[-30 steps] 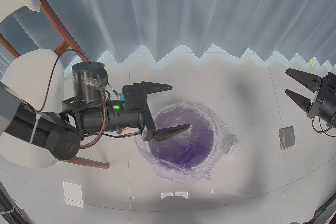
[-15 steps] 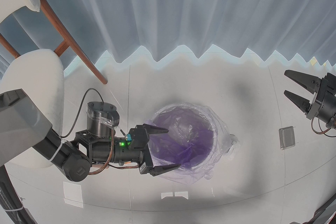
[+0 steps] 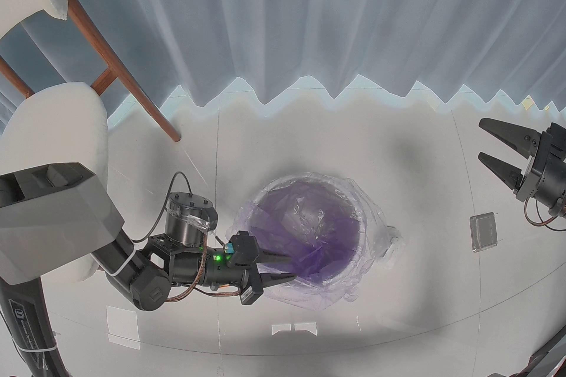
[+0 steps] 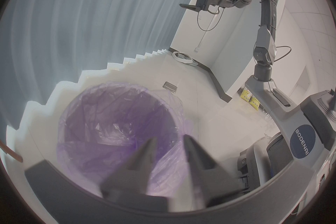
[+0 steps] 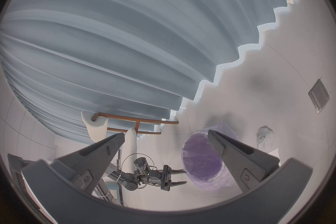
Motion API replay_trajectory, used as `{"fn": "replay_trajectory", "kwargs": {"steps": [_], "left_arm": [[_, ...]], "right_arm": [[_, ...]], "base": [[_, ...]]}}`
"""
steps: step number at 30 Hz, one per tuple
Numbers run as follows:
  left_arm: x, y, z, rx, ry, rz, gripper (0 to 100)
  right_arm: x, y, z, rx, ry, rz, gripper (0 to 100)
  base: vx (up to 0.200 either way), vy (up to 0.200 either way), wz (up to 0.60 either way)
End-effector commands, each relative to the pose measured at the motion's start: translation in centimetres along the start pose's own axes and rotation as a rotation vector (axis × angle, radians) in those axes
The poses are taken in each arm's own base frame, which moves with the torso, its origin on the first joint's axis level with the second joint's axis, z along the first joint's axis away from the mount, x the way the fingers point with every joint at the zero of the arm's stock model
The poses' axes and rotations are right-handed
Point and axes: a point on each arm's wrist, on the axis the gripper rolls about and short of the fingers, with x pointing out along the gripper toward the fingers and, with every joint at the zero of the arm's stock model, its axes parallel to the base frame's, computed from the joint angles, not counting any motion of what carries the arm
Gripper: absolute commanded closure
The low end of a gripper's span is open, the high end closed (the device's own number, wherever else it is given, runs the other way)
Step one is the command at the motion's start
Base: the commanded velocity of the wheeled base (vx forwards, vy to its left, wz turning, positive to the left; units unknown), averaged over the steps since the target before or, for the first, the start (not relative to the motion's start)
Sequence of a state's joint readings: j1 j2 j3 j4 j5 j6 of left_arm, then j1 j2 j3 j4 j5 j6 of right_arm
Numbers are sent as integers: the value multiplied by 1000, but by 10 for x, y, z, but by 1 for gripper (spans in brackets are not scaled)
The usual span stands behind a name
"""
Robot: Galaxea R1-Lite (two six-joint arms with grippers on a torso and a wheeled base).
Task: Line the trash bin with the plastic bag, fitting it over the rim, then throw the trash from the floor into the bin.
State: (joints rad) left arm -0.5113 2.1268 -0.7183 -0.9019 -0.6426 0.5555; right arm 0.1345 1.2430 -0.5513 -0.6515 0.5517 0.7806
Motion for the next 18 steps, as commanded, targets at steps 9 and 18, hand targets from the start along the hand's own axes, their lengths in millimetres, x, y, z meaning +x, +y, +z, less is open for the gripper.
{"fn": "replay_trajectory", "kwargs": {"steps": [9, 18], "left_arm": [[4, -1, -14, -37, 51, 14, 0], [6, -4, -20, -50, 69, 6, 0]], "right_arm": [[0, 0, 0, -1, 0, 2, 0], [-1, 1, 0, -2, -1, 3, 0]], "base": [[0, 0, 0], [0, 0, 0]]}}
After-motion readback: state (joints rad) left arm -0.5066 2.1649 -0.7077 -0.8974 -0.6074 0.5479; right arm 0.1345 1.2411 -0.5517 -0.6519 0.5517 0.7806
